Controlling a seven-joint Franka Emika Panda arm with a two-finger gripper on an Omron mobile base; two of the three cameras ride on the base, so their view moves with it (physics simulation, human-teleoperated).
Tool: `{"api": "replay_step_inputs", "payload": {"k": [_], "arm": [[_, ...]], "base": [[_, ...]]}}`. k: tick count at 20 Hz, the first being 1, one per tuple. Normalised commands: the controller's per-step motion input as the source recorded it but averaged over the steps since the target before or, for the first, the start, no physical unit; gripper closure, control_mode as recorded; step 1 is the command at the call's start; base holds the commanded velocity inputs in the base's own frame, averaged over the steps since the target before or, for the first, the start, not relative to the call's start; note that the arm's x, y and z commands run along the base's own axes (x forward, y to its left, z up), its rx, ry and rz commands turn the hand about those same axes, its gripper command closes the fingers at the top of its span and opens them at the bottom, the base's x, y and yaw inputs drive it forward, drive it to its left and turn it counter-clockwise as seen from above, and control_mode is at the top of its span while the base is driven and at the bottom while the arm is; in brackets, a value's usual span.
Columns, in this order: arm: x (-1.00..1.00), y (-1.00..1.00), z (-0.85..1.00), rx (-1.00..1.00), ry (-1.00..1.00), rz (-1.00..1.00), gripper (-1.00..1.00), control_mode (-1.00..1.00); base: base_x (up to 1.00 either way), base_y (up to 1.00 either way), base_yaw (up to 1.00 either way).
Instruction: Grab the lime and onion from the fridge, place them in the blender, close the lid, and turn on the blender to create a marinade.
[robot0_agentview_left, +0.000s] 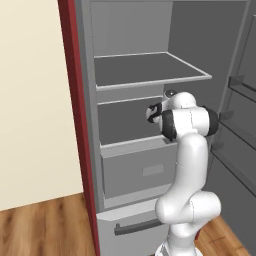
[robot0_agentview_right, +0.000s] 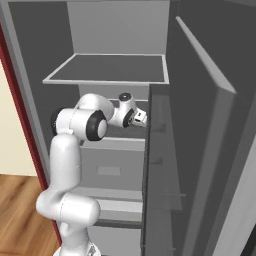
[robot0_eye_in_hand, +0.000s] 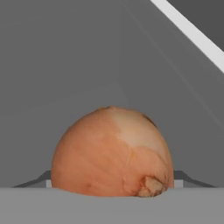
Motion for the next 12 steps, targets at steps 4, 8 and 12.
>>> {"api": "replay_step_inputs", "payload": {"k": [4, 8, 12], "arm": [[0.00, -0.03, -0.43, 0.00, -0.08, 0.00, 1.00, -1.00], [0.00, 0.00, -0.32, 0.00, -0.18, 0.01, 1.00, -1.00], [-0.46, 0.06, 0.01, 0.00, -0.15, 0.10, 1.00, -1.00]], "base": [[0.00, 0.00, 0.00], [0.00, 0.00, 0.00], [0.00, 0.00, 0.00]]}}
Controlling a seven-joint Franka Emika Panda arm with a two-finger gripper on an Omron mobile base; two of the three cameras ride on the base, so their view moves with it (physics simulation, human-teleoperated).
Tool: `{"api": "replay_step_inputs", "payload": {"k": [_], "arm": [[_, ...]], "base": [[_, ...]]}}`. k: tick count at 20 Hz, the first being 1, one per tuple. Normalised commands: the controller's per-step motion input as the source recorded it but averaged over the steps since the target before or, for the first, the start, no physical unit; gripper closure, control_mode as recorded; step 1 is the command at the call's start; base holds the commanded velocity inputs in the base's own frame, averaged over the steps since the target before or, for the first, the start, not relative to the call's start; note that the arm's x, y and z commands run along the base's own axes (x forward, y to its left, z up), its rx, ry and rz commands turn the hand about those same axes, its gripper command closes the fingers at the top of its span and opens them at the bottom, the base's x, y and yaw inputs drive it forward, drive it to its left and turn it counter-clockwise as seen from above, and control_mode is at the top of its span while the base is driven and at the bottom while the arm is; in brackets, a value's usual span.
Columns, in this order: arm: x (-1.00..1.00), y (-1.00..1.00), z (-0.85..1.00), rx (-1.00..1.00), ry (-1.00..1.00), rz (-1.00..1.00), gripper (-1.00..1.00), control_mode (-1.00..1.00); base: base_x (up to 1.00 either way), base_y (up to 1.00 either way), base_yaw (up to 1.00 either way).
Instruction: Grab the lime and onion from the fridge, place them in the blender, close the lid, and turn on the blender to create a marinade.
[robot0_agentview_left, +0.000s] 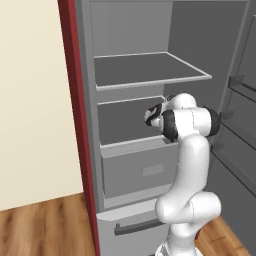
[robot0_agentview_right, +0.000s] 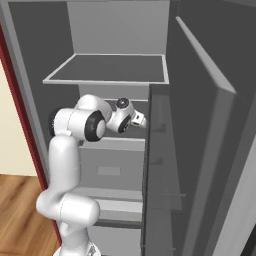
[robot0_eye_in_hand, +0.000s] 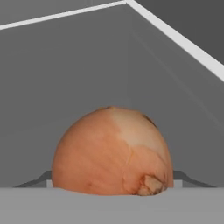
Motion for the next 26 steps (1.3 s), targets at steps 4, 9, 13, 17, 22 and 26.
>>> {"api": "replay_step_inputs", "payload": {"k": [4, 9, 13, 17, 22, 26], "arm": [[-0.89, 0.39, 0.33, -0.01, -0.09, 0.11, 1.00, -1.00], [-1.00, 0.38, 0.79, -0.06, -0.06, 0.10, 1.00, -1.00], [-1.00, 0.32, 1.00, -0.07, -0.02, 0.08, 1.00, -1.00], [-1.00, 0.49, 1.00, -0.10, 0.00, 0.12, 1.00, -1.00], [-1.00, 0.57, 1.00, -0.11, 0.02, 0.10, 1.00, -1.00], [-1.00, 0.49, 1.00, -0.06, 0.11, 0.07, 1.00, -1.00]], "base": [[0.00, 0.00, 0.00], [0.00, 0.00, 0.00], [0.00, 0.00, 0.00], [0.00, 0.00, 0.00], [0.00, 0.00, 0.00], [0.00, 0.00, 0.00]]}}
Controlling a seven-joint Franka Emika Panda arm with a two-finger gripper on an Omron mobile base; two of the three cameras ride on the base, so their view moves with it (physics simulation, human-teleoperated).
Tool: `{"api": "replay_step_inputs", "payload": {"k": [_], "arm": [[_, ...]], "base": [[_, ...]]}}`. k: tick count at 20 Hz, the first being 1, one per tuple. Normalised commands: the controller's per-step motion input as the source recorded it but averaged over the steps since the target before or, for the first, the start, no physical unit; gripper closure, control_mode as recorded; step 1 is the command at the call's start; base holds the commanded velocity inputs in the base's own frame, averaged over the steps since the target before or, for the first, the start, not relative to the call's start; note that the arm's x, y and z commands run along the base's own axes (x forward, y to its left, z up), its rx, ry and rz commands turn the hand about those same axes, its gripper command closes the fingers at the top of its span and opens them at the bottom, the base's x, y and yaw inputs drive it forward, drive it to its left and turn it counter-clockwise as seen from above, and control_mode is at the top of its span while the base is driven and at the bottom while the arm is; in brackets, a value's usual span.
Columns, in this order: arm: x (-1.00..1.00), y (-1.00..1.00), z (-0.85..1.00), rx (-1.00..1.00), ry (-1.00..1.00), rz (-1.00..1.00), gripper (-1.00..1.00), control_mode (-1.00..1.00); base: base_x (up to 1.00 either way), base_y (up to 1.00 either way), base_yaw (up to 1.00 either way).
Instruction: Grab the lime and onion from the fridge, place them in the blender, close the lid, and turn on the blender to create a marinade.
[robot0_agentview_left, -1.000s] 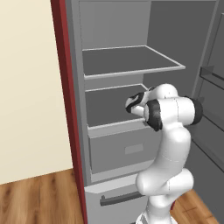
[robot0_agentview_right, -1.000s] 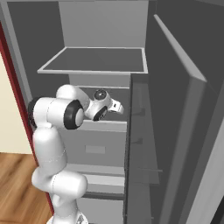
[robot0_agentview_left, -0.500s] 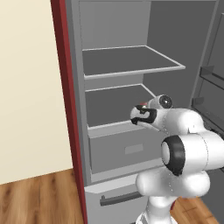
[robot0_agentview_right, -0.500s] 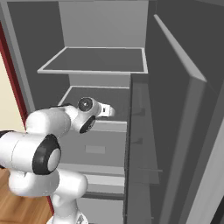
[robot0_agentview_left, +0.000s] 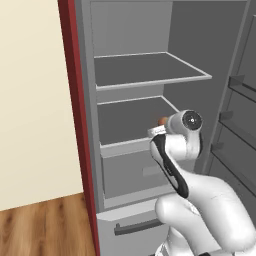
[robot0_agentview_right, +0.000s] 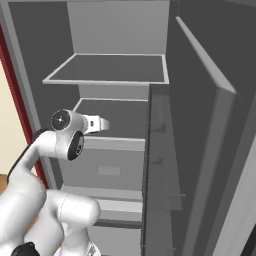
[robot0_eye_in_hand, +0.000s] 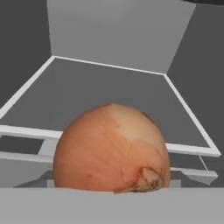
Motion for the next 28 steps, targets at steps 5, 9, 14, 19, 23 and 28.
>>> {"api": "replay_step_inputs", "payload": {"k": [5, 9, 14, 19, 23, 28], "arm": [[-1.00, 0.25, 0.74, 0.00, 0.11, 0.07, 1.00, -1.00], [-1.00, 0.06, 0.18, 0.00, 0.00, 0.10, 1.00, -1.00], [-0.94, 0.03, 0.09, 0.00, 0.00, -0.02, 1.00, -1.00], [-0.46, -0.28, 0.20, 0.00, 0.11, -0.20, 1.00, -1.00], [-0.54, -0.30, 0.07, 0.00, 0.05, -0.17, 1.00, -1.00], [-0.08, -0.01, 0.00, 0.00, 0.00, -0.01, 1.00, -1.00]], "base": [[0.00, 0.00, 0.00], [0.00, 0.00, 0.00], [0.00, 0.00, 0.00], [0.00, 0.00, 0.00], [0.00, 0.00, 0.00], [0.00, 0.00, 0.00]]}}
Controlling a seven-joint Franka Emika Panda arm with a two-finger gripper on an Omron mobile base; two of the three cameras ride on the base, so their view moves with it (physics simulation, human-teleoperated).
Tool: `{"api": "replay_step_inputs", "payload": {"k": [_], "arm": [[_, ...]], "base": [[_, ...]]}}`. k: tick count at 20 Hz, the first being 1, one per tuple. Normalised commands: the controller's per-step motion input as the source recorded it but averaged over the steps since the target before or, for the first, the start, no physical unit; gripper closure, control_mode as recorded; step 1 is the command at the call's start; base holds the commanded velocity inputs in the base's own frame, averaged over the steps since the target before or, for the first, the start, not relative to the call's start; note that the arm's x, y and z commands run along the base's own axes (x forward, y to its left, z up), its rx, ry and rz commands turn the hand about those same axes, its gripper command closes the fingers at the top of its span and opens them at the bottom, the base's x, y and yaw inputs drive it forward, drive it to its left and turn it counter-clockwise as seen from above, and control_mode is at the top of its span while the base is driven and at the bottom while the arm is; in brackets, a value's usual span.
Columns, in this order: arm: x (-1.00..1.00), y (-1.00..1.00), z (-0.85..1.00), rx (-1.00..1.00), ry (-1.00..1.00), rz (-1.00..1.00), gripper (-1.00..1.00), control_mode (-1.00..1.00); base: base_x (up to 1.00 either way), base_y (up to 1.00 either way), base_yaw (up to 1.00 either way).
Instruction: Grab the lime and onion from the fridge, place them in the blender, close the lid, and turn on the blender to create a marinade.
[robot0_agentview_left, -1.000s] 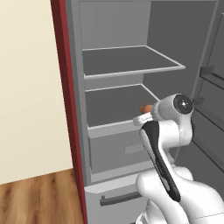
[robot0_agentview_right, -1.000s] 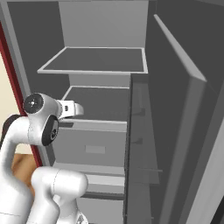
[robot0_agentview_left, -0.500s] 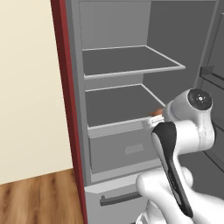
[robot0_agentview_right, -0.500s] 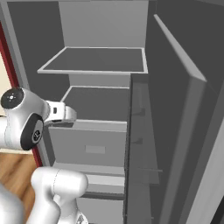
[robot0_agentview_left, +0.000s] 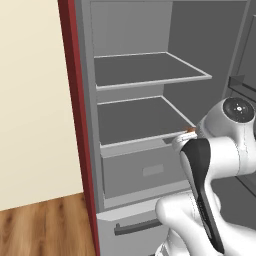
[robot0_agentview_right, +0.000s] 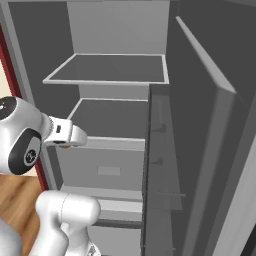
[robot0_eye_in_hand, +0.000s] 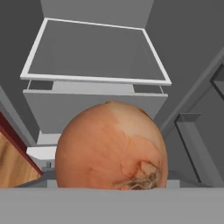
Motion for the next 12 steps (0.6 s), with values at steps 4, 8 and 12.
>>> {"api": "replay_step_inputs", "payload": {"k": [4, 8, 12], "arm": [[0.00, 0.00, 0.00, 0.00, 0.00, 0.00, 1.00, -1.00], [0.00, 0.00, 0.00, 0.00, 0.00, 0.00, 1.00, 1.00], [0.00, 0.00, 0.00, 0.00, 0.00, 0.00, 1.00, 1.00]], "base": [[0.00, 0.00, 0.00], [0.00, 0.00, 0.00], [-0.16, 0.47, 0.00]]}}
